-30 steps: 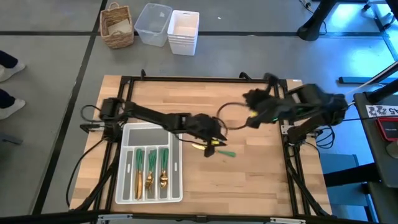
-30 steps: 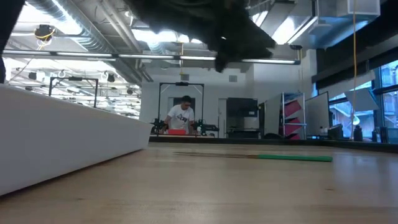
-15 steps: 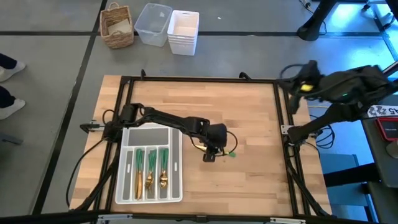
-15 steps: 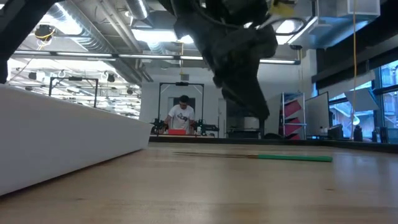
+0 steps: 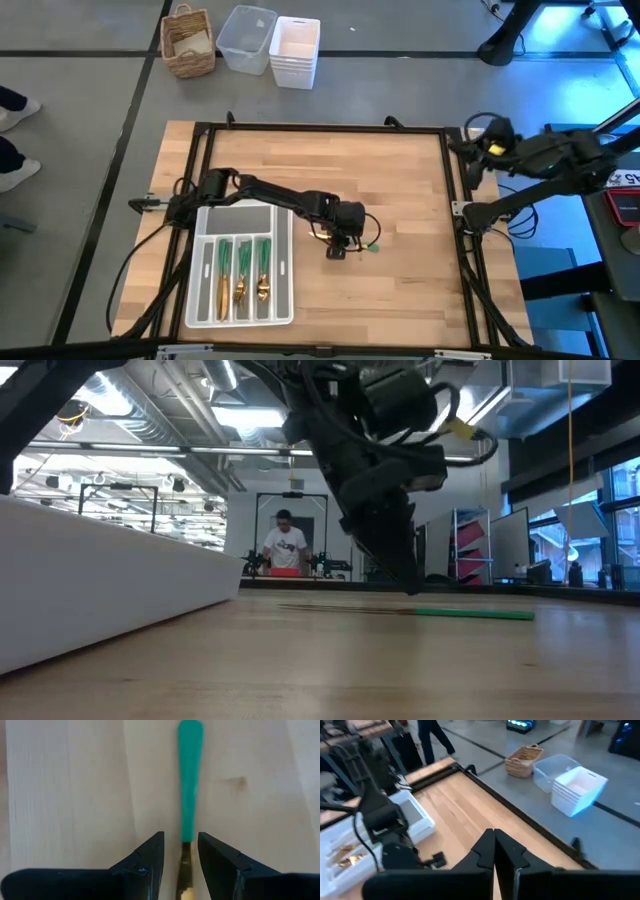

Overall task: Sort silverware
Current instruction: Put the green knife on the silverware tray

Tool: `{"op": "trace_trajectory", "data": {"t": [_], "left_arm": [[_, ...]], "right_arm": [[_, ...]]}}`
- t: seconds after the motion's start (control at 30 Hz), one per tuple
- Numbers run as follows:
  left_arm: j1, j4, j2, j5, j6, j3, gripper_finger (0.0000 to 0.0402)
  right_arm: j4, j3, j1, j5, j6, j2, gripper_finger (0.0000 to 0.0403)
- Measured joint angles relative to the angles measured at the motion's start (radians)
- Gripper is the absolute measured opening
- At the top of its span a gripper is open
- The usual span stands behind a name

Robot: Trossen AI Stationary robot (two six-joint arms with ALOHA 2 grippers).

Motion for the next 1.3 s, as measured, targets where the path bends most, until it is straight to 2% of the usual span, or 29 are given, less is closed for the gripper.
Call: {"op": "trace_trajectory", "data": {"t": [0.23, 0.43, 0.63, 0.93, 1.1, 1.3], "left_arm": [[0.003, 0.002, 0.027, 0.003, 0.01, 0.0, 0.0113], [-0.01, -0.007, 0.024, -0.003, -0.025, 0.001, 0.0113], [-0.002, -0.006, 0.01, -0.008, -0.061, 0.0, 0.0113], [-0.032, -0.005, 0.01, -0.007, -0.061, 0.0, 0.0113], [-0.057, -0.003, 0.009, -0.008, -0.041, 0.0, 0.0113], [-0.06, -0.003, 0.008, -0.062, -0.043, 0.0, 0.0113]], "right_arm": [[0.307, -0.396, 0.0, -0.048, 0.036, -0.234, 0.0005], [0.419, -0.606, 0.0, -0.077, 0.121, -0.386, 0.0005], [0.424, -0.698, 0.0, -0.077, 0.181, -0.468, 0.0005], [0.451, -0.802, 0.0, -0.077, 0.181, -0.477, 0.0005], [0.583, -0.911, 0.0, -0.144, 0.162, -0.484, 0.0005], [0.832, -1.045, 0.0, -0.26, 0.037, -0.494, 0.0005]]}}
